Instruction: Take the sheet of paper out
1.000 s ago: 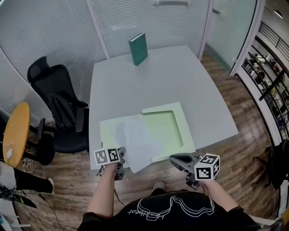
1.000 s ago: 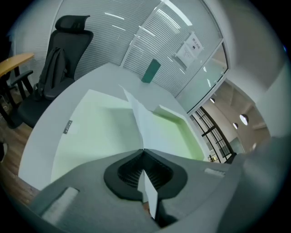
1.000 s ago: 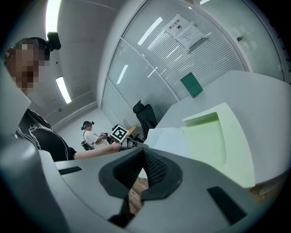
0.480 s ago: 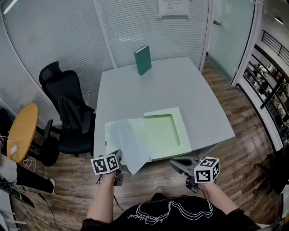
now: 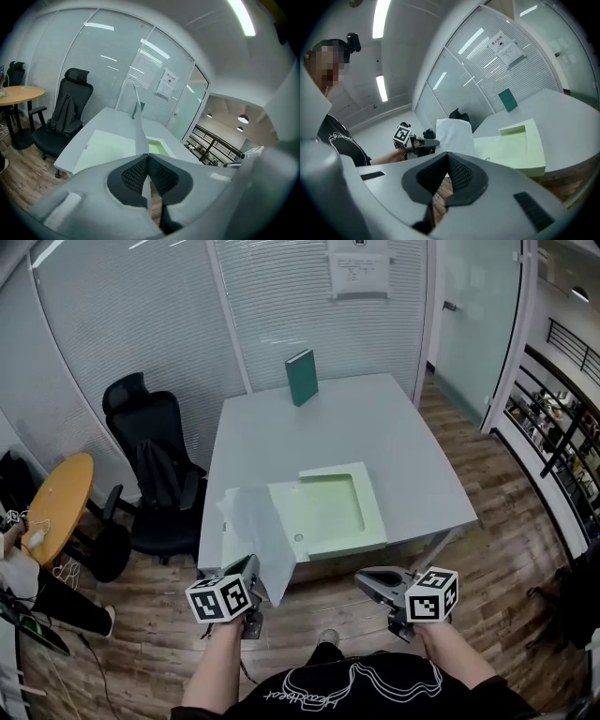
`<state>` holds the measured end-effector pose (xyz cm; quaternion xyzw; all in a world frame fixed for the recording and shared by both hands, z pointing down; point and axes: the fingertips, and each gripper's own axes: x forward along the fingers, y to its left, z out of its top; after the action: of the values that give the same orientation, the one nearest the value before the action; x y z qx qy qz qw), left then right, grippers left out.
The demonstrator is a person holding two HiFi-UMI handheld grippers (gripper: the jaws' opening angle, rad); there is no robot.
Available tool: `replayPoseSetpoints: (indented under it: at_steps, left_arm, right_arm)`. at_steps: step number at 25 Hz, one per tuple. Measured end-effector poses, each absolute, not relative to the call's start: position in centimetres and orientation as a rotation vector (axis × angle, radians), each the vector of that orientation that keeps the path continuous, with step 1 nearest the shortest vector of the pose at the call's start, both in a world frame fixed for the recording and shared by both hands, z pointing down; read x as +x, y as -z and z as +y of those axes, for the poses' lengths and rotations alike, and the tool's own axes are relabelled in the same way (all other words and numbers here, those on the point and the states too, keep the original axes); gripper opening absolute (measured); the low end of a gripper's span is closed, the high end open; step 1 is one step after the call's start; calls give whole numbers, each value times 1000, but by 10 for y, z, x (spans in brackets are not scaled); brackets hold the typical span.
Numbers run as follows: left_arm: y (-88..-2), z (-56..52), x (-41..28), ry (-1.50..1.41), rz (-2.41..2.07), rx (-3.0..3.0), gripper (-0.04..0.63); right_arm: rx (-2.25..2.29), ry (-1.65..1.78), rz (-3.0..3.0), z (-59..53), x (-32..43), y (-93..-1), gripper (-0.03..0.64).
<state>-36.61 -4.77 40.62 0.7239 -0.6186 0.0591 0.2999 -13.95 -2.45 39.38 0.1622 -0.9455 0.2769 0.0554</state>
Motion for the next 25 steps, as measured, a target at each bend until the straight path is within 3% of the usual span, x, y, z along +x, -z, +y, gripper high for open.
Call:
replayPoseSetpoints:
  at_steps: [13, 25]
  left_arm:
    - [-367, 70, -275, 62, -1513, 2065, 12]
    - [-361, 109, -223, 67, -1374, 2185, 12]
  right_arm:
    - [459, -739, -2950, 55, -105, -370, 6]
    - [416, -652, -3030, 96, -100, -354, 6]
